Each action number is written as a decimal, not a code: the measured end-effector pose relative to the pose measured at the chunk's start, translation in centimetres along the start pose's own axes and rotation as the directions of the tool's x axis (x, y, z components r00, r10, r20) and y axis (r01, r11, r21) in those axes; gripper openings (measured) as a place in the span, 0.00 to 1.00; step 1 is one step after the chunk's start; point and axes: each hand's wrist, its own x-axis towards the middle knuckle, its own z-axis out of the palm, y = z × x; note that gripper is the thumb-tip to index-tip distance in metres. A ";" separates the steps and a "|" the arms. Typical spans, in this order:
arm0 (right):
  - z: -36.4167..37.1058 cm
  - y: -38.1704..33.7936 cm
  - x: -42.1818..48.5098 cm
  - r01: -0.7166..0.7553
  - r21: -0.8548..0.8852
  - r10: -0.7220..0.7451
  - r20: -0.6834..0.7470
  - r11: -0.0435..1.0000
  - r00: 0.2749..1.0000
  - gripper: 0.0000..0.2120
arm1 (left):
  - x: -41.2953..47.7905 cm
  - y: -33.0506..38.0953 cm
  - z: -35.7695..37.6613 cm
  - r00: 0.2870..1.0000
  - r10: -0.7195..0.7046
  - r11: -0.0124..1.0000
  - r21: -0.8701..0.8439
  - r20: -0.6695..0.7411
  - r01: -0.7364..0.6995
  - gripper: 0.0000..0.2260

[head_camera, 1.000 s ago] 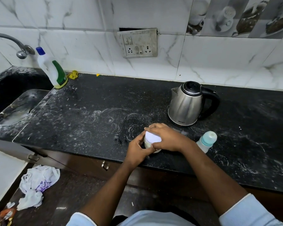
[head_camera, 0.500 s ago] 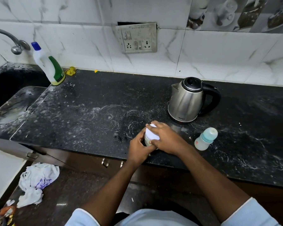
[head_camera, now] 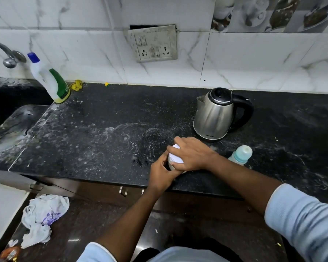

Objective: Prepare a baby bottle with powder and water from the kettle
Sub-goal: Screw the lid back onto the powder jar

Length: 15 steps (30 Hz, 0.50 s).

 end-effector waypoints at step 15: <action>1.1 -1.5 -0.2 -0.177 0.054 0.181 -0.065 0.983 0.981 0.27 | -0.5 0.4 0.4 0.999 -0.031 0.999 -0.019 -0.026 0.030 0.34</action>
